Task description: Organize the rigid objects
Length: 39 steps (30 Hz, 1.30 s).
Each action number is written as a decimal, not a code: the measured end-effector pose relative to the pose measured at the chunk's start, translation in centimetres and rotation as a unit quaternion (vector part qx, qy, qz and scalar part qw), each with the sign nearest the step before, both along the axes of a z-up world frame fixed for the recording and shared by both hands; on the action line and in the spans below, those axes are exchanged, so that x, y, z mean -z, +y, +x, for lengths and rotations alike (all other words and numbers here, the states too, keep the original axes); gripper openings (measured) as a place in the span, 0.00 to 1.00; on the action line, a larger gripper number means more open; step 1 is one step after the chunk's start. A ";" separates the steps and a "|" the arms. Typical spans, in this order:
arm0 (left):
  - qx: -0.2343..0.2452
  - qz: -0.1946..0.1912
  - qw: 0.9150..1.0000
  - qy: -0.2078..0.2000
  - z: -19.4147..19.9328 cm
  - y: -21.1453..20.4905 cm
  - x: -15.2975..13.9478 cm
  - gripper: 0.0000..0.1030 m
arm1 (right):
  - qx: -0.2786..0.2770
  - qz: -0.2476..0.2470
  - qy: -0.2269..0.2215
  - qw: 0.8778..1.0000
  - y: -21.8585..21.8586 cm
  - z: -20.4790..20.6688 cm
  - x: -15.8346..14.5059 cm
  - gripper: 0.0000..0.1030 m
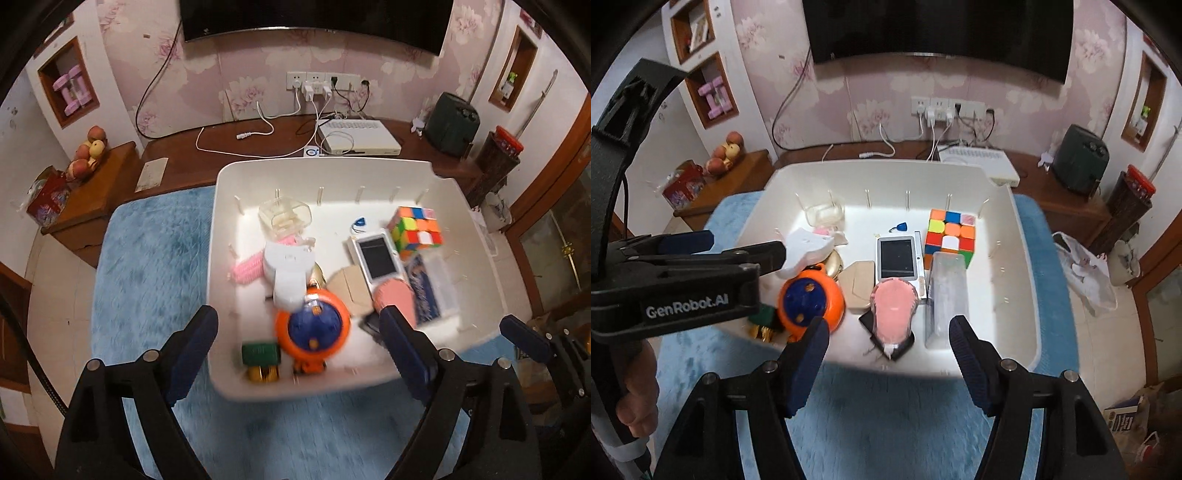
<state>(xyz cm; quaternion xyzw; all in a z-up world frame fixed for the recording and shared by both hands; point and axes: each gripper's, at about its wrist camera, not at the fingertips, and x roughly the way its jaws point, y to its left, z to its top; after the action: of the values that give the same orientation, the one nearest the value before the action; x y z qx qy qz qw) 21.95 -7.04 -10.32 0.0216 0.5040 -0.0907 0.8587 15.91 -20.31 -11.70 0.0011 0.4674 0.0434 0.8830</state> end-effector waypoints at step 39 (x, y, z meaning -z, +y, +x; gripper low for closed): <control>-0.081 0.019 0.993 -0.088 -23.3 3.0 -10.9 0.88 | 0.023 0.009 -0.078 0.997 0.7 -21.0 -12.9 0.77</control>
<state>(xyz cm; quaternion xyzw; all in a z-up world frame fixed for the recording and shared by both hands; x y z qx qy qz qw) -1.34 -4.04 0.56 0.0049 0.4284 -0.0084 0.9035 -5.05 -19.65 1.24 0.0166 0.3962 0.0277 0.9176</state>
